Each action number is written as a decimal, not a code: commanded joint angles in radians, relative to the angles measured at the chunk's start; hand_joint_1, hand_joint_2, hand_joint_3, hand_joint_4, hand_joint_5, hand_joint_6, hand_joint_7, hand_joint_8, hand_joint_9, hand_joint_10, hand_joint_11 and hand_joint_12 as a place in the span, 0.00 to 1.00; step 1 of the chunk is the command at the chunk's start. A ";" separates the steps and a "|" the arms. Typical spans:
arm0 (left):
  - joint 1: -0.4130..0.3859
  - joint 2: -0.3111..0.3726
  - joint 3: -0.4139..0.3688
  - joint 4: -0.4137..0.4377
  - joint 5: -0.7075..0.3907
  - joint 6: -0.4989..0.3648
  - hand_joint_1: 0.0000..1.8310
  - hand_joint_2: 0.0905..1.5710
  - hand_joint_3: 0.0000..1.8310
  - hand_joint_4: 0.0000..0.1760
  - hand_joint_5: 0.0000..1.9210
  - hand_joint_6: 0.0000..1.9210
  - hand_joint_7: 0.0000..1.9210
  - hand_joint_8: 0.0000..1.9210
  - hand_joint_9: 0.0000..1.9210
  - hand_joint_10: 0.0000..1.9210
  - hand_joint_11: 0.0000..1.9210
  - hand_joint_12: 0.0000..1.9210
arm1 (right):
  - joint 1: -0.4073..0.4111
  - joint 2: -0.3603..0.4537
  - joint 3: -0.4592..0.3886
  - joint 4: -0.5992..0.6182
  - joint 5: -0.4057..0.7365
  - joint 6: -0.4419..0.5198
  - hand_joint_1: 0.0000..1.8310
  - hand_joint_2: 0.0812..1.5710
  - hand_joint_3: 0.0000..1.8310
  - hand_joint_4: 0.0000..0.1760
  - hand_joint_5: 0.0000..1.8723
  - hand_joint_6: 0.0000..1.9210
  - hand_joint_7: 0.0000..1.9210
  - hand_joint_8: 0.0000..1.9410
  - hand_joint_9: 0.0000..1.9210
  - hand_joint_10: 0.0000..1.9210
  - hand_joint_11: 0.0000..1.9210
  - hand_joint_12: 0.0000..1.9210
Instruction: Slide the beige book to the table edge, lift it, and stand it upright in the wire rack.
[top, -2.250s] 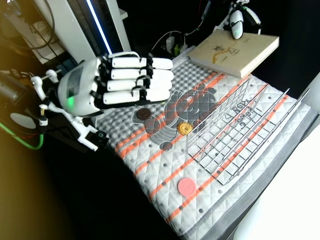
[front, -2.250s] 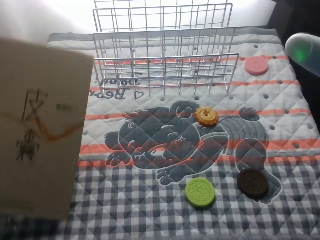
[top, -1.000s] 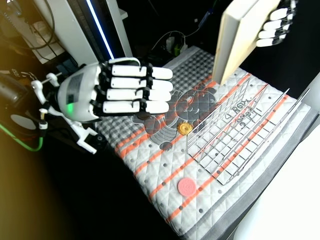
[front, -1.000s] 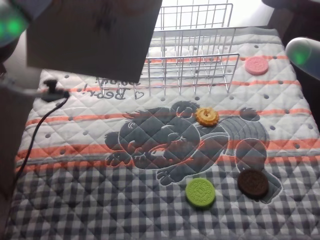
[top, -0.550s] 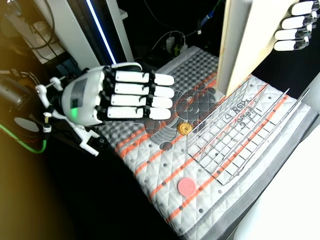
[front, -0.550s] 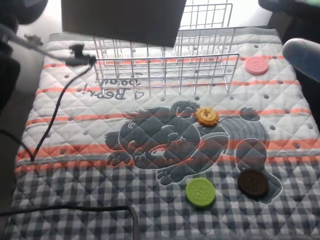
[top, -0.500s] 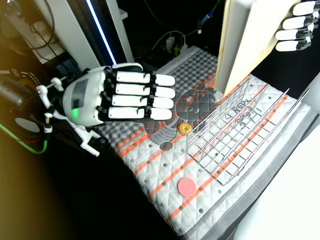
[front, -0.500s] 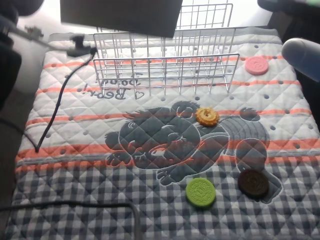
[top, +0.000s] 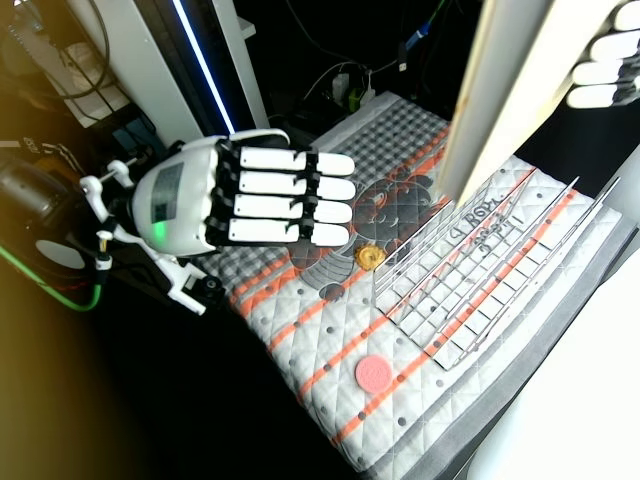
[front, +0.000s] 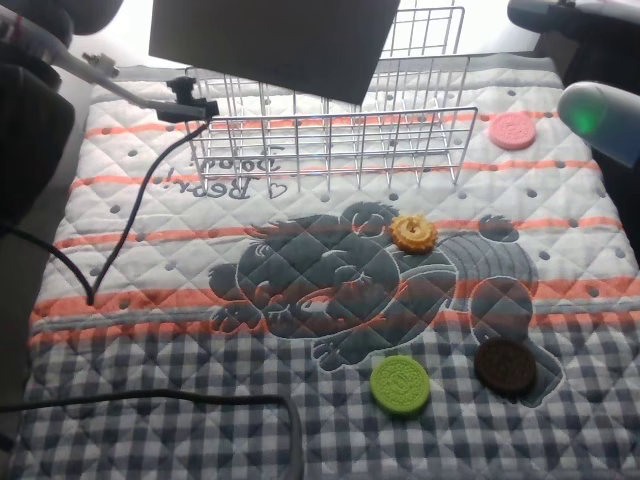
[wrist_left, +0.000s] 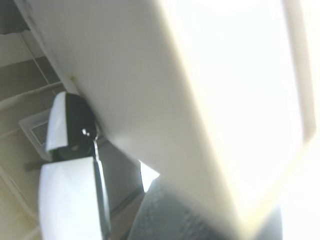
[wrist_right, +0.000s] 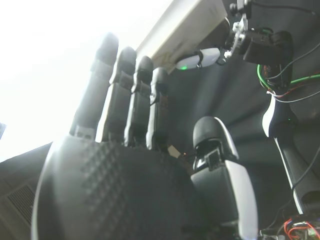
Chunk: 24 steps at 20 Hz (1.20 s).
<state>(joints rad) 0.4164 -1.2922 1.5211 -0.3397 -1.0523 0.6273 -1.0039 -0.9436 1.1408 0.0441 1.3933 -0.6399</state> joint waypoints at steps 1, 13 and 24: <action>-0.008 0.007 0.009 -0.001 -0.113 -0.020 0.75 0.65 0.00 0.00 0.53 0.36 0.59 0.38 0.60 0.49 0.53 0.57 | 0.005 -0.002 0.006 0.017 0.115 0.008 0.00 0.89 0.00 0.00 0.27 0.00 0.27 0.00 0.29 0.01 0.30 0.05; -0.051 0.011 0.031 0.070 -0.104 0.011 0.77 0.63 0.00 0.00 0.55 0.40 0.61 0.30 0.61 0.45 0.56 0.51 | 0.005 -0.017 0.020 0.003 0.114 0.027 0.00 0.89 0.00 0.00 0.27 0.00 0.28 0.00 0.28 0.00 0.30 0.02; -0.092 0.013 0.042 0.096 -0.081 0.034 0.76 0.64 0.00 0.00 0.53 0.45 0.60 0.31 0.62 0.44 0.57 0.51 | 0.005 -0.019 0.022 -0.002 0.114 0.034 0.00 0.88 0.00 0.00 0.28 0.00 0.28 0.00 0.28 0.00 0.30 0.01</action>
<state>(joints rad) 0.3393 -1.2892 1.5581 -0.2352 -1.0176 0.6804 -1.0039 -0.9604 1.1599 0.0219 1.3926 -0.6132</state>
